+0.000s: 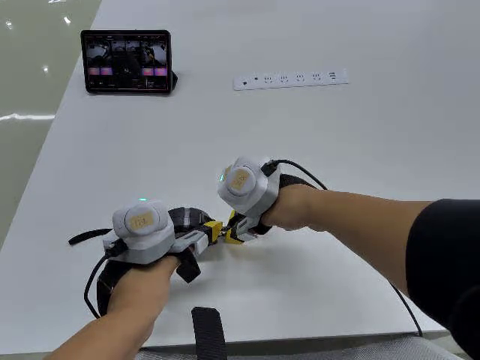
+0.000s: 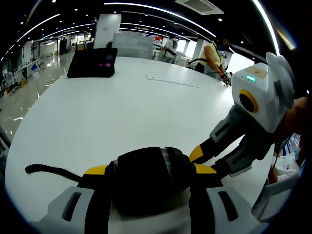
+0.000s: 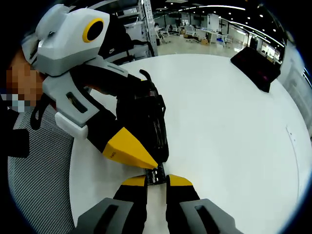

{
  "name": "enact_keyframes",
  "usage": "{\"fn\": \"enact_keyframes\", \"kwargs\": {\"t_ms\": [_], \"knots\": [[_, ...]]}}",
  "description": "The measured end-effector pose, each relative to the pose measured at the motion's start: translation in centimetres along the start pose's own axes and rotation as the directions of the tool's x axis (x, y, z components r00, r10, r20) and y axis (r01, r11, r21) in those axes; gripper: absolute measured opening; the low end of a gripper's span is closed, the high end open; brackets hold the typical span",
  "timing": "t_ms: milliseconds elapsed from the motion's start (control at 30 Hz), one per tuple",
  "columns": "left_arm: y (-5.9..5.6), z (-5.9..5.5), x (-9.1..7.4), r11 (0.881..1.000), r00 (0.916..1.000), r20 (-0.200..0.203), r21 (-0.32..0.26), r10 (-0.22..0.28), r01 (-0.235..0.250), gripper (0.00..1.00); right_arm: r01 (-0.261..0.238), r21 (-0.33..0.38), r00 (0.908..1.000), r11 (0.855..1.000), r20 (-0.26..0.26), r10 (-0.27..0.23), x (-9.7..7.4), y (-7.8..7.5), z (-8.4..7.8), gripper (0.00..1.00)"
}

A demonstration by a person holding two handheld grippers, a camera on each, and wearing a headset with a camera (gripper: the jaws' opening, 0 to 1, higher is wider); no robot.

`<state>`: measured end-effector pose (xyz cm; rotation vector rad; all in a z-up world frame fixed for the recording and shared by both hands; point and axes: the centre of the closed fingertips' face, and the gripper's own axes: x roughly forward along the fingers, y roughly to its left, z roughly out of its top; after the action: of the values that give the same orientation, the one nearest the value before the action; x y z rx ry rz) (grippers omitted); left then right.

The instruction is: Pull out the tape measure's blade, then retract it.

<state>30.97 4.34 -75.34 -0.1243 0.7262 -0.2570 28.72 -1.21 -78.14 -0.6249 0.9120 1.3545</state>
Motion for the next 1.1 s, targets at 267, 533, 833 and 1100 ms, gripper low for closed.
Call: {"fn": "enact_keyframes", "kwargs": {"t_ms": [267,533,833,1100], "knots": [[0.0,0.0,0.0,1.000,1.0000,0.000,-0.001,0.000,0.000,0.61,-0.005,-0.002,1.0000,1.000,0.005,0.005,0.2,0.0,0.3,0.10],[0.0,0.0,0.0,1.000,1.0000,0.001,-0.002,-0.001,0.001,0.61,-0.004,-0.009,0.9999,1.000,0.014,0.004,0.4,0.2,0.7,0.11],[0.0,0.0,0.0,1.000,1.0000,0.001,-0.003,-0.001,0.001,0.61,-0.005,-0.013,0.9998,1.000,0.021,0.006,0.7,0.3,1.0,0.11],[-0.1,0.0,0.1,1.000,1.0000,0.003,0.003,0.000,0.000,0.62,-0.007,-0.024,0.9997,1.000,0.023,0.007,0.7,0.4,1.0,0.11]]}}
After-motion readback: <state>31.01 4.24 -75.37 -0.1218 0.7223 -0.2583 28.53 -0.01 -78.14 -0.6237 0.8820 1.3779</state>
